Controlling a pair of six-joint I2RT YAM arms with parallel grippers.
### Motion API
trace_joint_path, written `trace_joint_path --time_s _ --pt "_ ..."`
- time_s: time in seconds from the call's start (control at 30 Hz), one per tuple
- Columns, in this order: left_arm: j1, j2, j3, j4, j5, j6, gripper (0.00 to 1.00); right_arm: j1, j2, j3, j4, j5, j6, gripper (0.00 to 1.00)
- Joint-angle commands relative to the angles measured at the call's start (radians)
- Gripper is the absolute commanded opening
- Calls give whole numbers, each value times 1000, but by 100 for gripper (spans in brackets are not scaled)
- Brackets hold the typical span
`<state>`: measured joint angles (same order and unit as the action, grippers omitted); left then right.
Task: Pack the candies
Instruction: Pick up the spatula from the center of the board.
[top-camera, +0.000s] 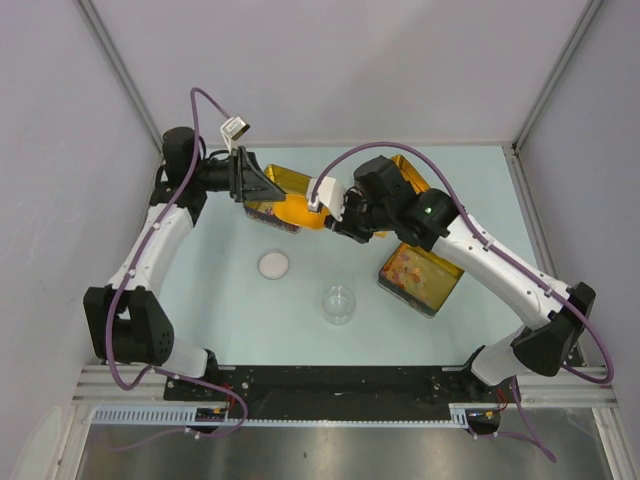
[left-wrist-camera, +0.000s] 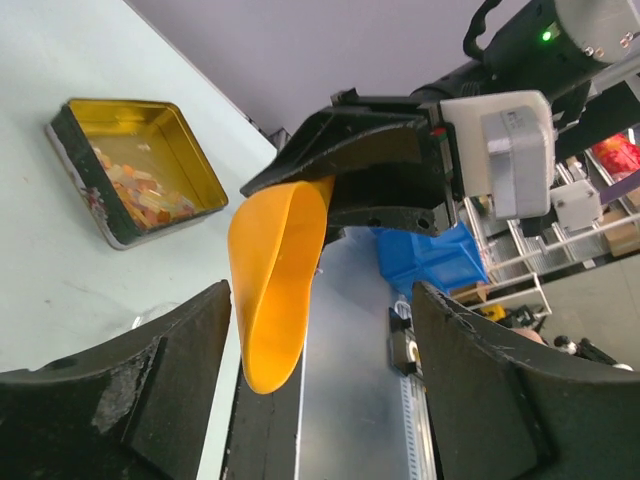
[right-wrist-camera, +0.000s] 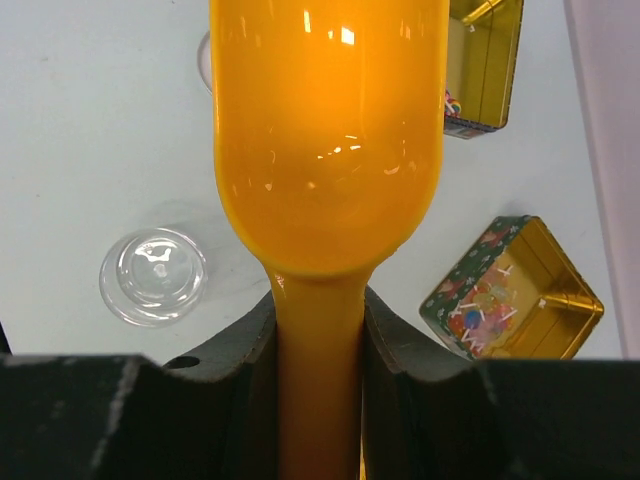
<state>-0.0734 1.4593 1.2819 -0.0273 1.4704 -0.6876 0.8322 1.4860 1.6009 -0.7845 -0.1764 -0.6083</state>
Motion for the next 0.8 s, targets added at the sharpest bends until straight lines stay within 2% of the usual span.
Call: trace_joint_path --time_s 0.0,0.2,0.33,0.5,0.77 --pt "-31 -20 -24 23 57 23 76 5 -46 31 44 35 -21 4" --pt "-60 -11 -49 55 50 23 67 21 -35 51 45 71 -30 4" --pt "-71 -1 -50 55 50 23 52 34 -27 62 42 87 -34 4" --pt "-88 6 -61 56 50 23 45 39 -18 76 45 106 -36 4" --pt "-94 18 -59 38 70 25 23 44 3 114 36 147 -54 4"
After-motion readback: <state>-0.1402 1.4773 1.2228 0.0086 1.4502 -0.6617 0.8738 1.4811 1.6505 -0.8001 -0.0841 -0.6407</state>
